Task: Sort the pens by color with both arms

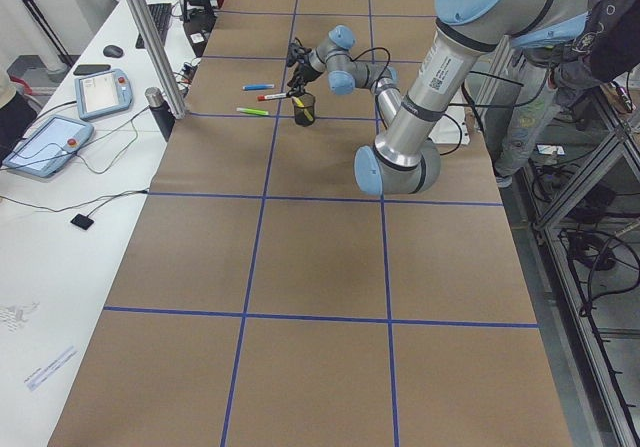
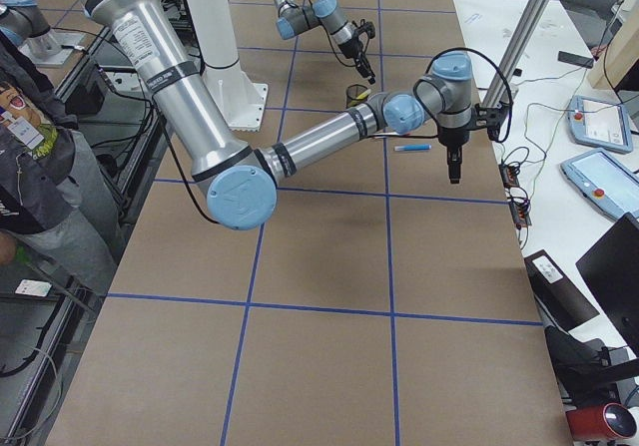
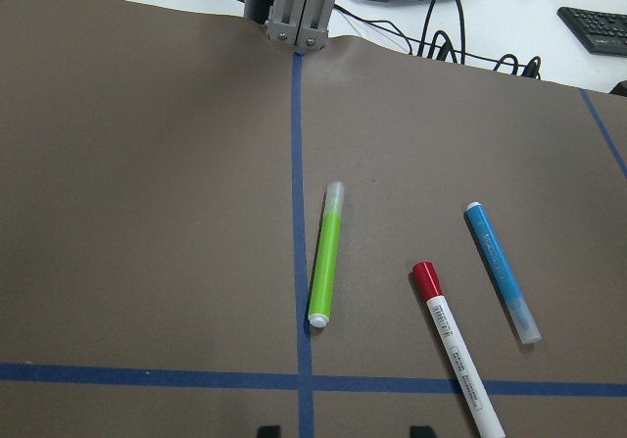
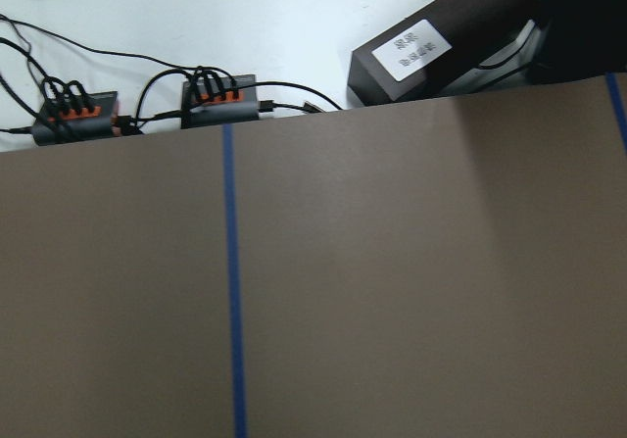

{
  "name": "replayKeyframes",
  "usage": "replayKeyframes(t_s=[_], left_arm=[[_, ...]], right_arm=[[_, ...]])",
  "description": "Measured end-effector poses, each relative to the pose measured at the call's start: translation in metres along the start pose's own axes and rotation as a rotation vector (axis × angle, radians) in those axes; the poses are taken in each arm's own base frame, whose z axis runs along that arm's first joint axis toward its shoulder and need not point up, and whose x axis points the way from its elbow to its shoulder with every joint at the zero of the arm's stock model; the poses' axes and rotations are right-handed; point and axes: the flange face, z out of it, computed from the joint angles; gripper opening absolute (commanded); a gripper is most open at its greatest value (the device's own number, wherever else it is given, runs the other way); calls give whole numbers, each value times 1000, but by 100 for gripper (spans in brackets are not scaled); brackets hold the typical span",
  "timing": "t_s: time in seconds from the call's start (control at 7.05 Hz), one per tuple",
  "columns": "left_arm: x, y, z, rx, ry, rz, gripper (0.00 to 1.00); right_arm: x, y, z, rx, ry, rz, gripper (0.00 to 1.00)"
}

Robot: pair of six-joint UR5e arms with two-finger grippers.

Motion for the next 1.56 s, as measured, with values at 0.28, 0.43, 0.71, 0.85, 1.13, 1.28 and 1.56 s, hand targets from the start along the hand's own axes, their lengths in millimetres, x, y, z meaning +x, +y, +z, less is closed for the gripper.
replayKeyframes(t_s=[0.28, 0.43, 0.71, 0.85, 1.13, 1.28, 1.56], left_arm=[[5, 8, 4, 12, -8, 8, 54], [8, 15, 4, 15, -9, 13, 54], [11, 27, 4, 19, -11, 22, 53], [12, 32, 4, 21, -12, 25, 50], [13, 35, 5, 21, -14, 28, 49], [13, 35, 5, 22, -15, 28, 49], [14, 35, 8, 21, -18, 29, 49]], right_arm=[[42, -2, -3, -5, 14, 13, 100], [56, -1, -4, -11, 13, 27, 100], [91, 9, 1, -55, -9, 72, 100], [113, 17, 1, -93, -48, 101, 100], [163, 45, 2, -140, -92, 97, 100], [179, 56, 2, -142, -94, 89, 100], [190, 63, 2, -136, -93, 84, 100]])
